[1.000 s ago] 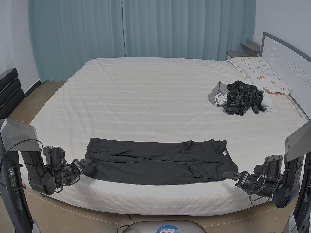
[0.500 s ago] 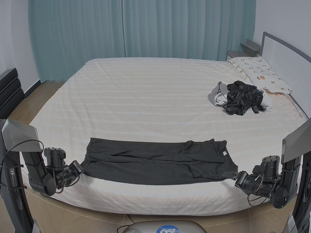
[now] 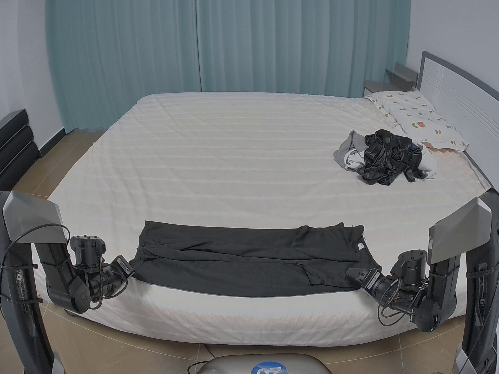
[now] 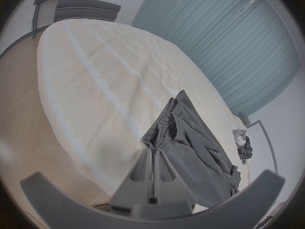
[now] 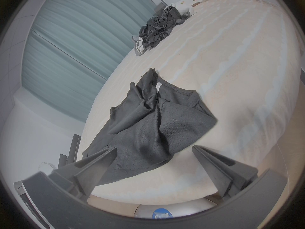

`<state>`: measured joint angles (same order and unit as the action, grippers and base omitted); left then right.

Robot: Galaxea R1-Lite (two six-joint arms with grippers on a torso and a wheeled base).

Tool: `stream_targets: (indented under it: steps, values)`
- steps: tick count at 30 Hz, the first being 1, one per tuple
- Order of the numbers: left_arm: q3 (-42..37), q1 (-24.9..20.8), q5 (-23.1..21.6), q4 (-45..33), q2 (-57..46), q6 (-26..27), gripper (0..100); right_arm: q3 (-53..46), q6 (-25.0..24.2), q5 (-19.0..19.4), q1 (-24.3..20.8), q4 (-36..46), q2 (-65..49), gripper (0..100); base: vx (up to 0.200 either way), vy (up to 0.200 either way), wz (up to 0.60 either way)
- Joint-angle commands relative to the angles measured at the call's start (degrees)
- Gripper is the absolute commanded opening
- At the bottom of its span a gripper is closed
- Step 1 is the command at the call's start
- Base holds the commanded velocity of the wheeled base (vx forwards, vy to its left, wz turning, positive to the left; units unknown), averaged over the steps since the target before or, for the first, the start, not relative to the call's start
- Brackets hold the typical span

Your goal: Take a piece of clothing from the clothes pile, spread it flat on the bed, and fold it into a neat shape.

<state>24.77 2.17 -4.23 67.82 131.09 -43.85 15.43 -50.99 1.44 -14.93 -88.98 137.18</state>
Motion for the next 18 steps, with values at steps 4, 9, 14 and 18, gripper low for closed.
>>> stream_targets:
  steps: [4,9,14,18]
  values:
    - [0.0,0.0,0.0,0.0,0.0,0.0,0,1.1,0.2,-3.3,-0.4,-0.5,0.8,0,0.0,0.0,0.0]
    - [-0.2,0.0,0.2,-0.6,-0.2,0.1,0,-0.1,0.2,-5.8,-1.9,-0.5,0.4,0,0.0,0.0,0.0]
    - [-0.1,0.6,0.4,-0.8,-0.4,0.3,0,-1.3,0.2,-6.4,-2.1,-0.5,-1.2,0,0.0,0.0,0.0]
    - [-0.2,1.2,0.5,-1.0,-0.9,0.4,0,-2.4,0.3,-6.6,-2.2,-0.5,-2.9,0,0.0,0.0,0.0]
